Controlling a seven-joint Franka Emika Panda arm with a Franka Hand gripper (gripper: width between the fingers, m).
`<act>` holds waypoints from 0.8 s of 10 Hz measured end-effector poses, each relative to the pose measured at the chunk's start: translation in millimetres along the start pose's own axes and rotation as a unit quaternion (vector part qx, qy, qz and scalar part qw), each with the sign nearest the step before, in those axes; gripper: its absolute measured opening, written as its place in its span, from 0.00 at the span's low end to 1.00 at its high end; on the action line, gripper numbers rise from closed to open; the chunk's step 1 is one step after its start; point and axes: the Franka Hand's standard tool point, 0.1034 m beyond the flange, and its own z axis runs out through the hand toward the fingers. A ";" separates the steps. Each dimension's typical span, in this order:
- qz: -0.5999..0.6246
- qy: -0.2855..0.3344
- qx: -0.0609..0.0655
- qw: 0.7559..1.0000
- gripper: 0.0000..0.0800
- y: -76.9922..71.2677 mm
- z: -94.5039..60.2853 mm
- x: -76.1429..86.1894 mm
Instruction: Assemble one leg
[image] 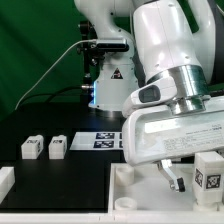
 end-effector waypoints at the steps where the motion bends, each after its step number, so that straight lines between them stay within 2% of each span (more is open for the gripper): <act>1: 0.000 0.000 0.000 1.000 0.81 0.0 0.1 -0.2; 6: 0.000 0.000 0.000 1.000 0.81 0.7 -0.1 0.0; 7: 0.008 -0.007 0.000 1.000 0.81 2.5 -8.0 6.1; 8: 0.008 -0.012 -0.001 1.000 0.81 4.4 -23.8 18.1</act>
Offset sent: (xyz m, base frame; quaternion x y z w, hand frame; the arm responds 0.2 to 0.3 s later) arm 0.0000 0.0000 0.0000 0.0000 0.0000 0.0000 1.0000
